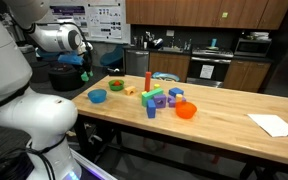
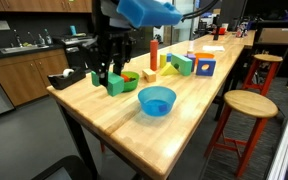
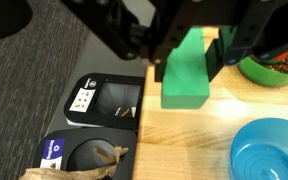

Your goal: Move the green block to the right

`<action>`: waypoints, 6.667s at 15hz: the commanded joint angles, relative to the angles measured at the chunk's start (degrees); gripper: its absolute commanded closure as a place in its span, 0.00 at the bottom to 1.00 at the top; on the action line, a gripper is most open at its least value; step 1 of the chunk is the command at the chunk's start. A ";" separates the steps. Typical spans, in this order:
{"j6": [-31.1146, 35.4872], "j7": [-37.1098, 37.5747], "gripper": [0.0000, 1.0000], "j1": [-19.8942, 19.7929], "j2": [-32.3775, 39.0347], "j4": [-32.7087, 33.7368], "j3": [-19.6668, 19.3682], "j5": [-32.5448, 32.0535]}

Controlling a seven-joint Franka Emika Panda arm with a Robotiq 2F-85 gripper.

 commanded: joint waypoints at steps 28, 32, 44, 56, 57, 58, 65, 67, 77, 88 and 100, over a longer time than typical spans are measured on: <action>-9.34 -33.70 0.85 -13.60 -27.77 -15.34 -23.69 -0.26; -16.91 -35.31 0.85 -13.75 -26.68 -14.13 -21.73 -5.23; -14.90 -51.99 0.85 -10.28 -13.13 -12.56 -25.82 -7.22; -15.14 -71.30 0.85 -14.10 -6.73 -10.81 -27.95 -6.85; -13.48 -73.08 0.85 -13.99 -5.90 -11.22 -28.76 -5.06; -12.26 -74.65 0.85 -13.92 -5.26 -11.51 -29.34 -3.45; -9.85 -86.42 0.34 -14.27 -3.17 -12.63 -30.53 8.46; -10.14 -87.22 0.24 -14.62 -3.17 -12.60 -30.31 9.39; -11.14 -79.35 0.00 -15.00 -8.71 -13.73 -28.40 13.07; -0.04 -57.57 0.00 -13.72 -17.96 -18.14 -26.89 17.39; 1.66 -53.51 0.00 -11.56 -21.37 -20.25 -28.98 15.20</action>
